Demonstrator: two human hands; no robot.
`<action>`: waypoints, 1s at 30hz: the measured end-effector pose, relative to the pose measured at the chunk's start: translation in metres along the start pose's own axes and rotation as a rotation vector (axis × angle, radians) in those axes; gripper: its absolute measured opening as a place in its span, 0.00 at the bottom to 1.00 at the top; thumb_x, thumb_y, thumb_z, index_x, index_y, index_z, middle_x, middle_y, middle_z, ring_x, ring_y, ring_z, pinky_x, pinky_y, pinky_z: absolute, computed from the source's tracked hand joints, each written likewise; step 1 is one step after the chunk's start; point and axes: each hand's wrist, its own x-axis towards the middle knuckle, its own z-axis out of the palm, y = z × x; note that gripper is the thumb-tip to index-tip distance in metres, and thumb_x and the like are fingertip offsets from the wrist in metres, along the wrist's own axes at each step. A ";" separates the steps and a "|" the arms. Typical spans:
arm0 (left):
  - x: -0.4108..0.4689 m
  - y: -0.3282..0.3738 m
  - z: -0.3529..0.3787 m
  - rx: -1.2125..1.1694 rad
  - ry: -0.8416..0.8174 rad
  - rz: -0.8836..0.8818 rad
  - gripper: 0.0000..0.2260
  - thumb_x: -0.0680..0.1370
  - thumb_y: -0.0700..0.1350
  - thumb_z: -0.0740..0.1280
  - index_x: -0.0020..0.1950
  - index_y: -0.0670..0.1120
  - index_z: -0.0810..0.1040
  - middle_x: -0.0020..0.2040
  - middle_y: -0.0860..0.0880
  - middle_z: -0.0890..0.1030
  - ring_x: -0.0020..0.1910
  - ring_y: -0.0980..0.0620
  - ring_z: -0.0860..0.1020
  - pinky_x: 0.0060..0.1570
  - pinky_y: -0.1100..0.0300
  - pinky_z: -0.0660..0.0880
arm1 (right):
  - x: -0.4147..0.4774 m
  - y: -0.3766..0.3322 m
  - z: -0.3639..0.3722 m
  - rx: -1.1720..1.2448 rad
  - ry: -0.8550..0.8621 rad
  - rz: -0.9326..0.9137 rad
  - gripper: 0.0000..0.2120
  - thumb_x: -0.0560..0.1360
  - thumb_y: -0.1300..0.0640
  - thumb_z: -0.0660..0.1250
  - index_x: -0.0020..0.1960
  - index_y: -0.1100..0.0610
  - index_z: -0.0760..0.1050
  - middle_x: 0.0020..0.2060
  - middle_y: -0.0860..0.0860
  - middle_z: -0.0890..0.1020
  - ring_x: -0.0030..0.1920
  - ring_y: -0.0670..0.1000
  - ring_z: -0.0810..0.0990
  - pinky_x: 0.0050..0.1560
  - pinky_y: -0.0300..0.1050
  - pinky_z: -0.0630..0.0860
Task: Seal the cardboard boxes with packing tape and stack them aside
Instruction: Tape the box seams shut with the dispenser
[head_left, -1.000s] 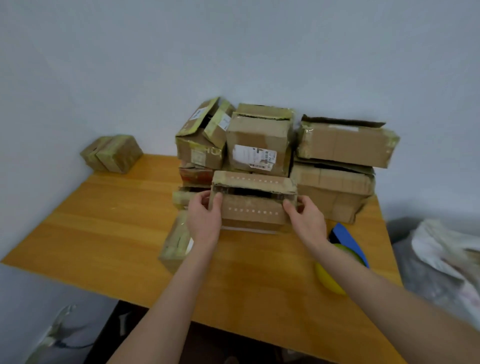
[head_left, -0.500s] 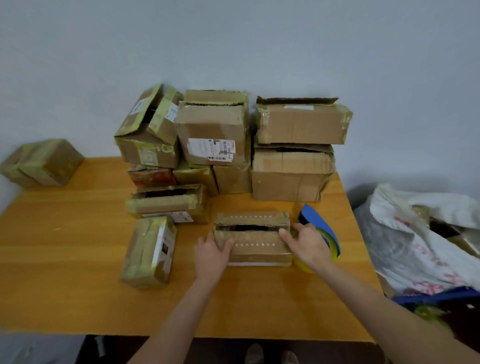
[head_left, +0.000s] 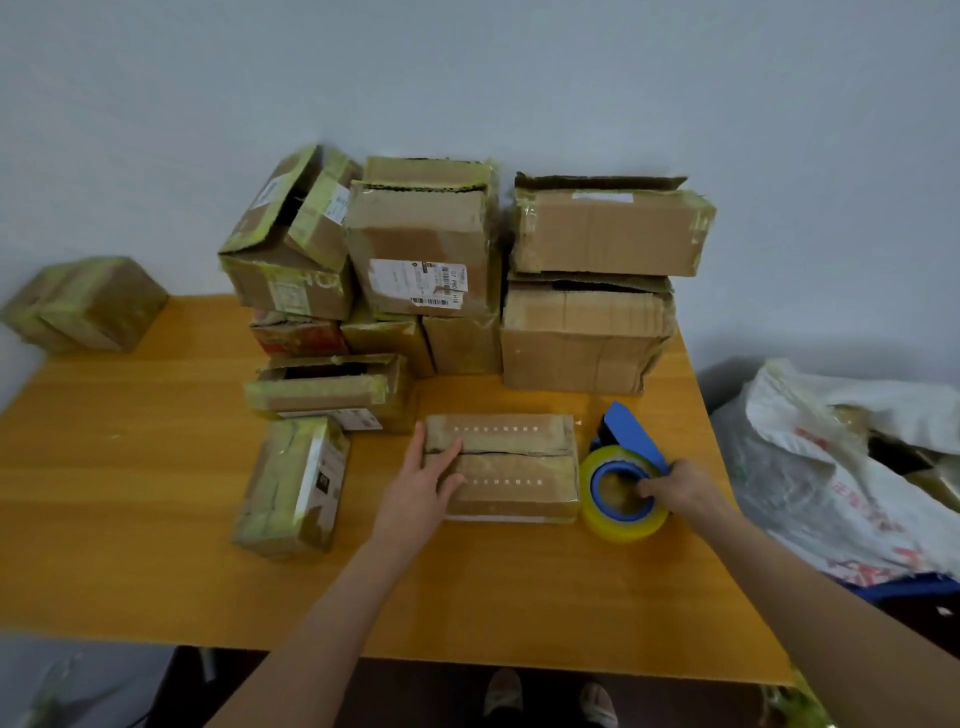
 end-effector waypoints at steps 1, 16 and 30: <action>0.001 0.002 -0.002 -0.006 -0.024 -0.027 0.21 0.81 0.51 0.60 0.74 0.57 0.64 0.79 0.47 0.48 0.66 0.45 0.73 0.55 0.55 0.75 | 0.000 0.000 -0.003 0.016 -0.011 -0.006 0.16 0.73 0.60 0.72 0.36 0.59 0.65 0.30 0.54 0.68 0.29 0.51 0.66 0.33 0.47 0.63; 0.000 0.020 -0.004 -0.112 -0.062 -0.093 0.22 0.80 0.49 0.64 0.74 0.53 0.68 0.79 0.47 0.50 0.67 0.45 0.72 0.67 0.52 0.69 | -0.039 -0.028 -0.068 0.393 -0.032 -0.228 0.21 0.69 0.61 0.75 0.59 0.61 0.71 0.50 0.55 0.78 0.44 0.51 0.78 0.40 0.45 0.74; -0.007 0.055 0.012 -0.275 -0.094 -0.059 0.20 0.77 0.47 0.69 0.69 0.50 0.74 0.78 0.50 0.56 0.74 0.50 0.63 0.70 0.57 0.64 | -0.082 -0.088 -0.048 -0.171 -0.263 -0.680 0.26 0.67 0.63 0.76 0.57 0.51 0.66 0.51 0.51 0.76 0.48 0.49 0.79 0.46 0.46 0.80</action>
